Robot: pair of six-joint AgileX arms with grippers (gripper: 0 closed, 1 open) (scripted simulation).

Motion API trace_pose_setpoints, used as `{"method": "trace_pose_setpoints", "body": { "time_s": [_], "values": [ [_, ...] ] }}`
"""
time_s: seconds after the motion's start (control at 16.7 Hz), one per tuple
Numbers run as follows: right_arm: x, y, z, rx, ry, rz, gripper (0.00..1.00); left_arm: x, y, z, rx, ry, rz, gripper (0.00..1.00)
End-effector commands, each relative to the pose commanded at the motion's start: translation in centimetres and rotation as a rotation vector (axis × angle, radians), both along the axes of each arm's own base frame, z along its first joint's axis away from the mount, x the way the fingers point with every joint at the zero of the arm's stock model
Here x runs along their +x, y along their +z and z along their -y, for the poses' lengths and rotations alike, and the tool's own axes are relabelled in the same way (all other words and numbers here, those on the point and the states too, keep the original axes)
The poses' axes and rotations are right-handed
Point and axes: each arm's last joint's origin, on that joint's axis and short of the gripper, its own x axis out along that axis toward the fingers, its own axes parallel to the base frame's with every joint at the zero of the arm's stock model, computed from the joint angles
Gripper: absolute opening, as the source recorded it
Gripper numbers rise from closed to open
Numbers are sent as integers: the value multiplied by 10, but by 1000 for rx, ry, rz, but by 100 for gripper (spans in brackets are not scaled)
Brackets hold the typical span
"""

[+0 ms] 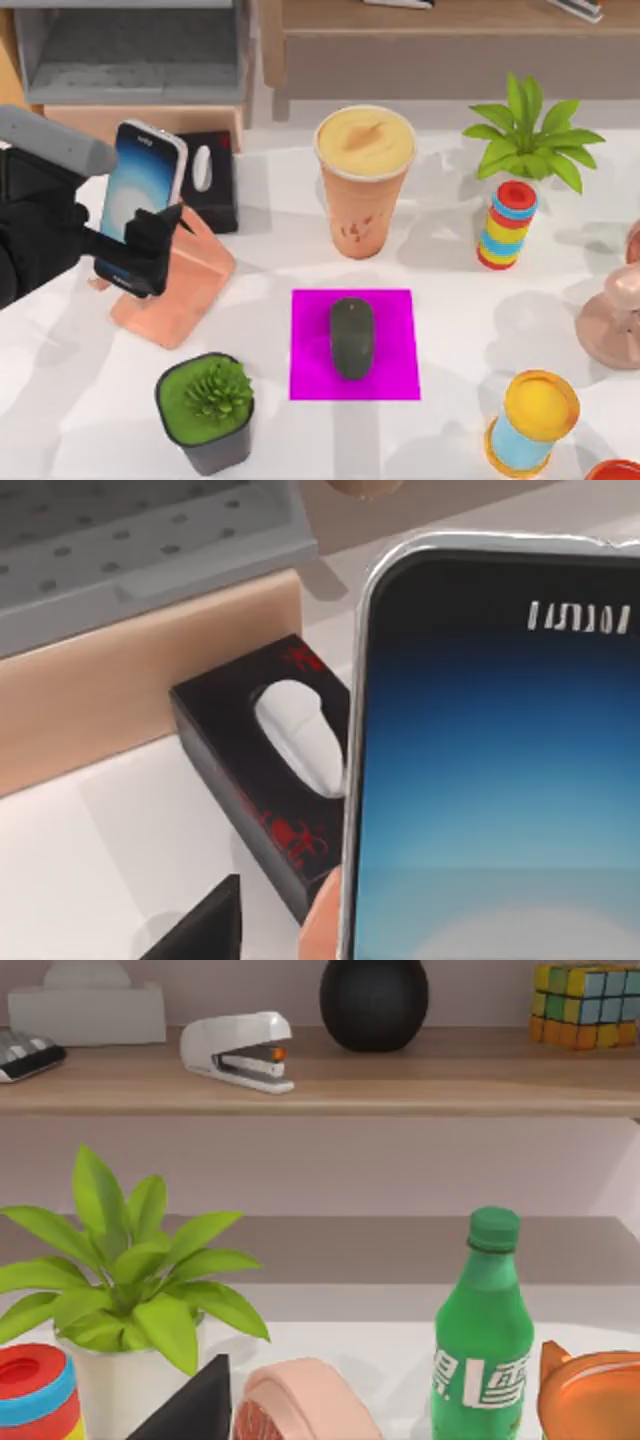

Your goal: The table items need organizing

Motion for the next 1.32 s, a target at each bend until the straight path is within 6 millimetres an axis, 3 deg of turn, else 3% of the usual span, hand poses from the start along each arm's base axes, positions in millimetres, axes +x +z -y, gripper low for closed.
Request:
{"method": "trace_pose_setpoints", "body": {
  "time_s": [0.24, 0.6, 0.96, 1.32],
  "values": [
    [0, 0, 0, 0, 0, 0, 100, -4, 0, 0, 0, -1, 0, 100],
    [0, 0, 0, 0, 0, 0, 100, -30, 0, -1, 0, 0, 1, 100],
    [0, 0, 0, 0, 0, 0, 100, -33, 2, -5, -5, 23, 20, 100],
    [0, 0, 0, 0, 0, 0, 100, -71, 1, -28, -49, 168, 154, 100]
  ]
}}
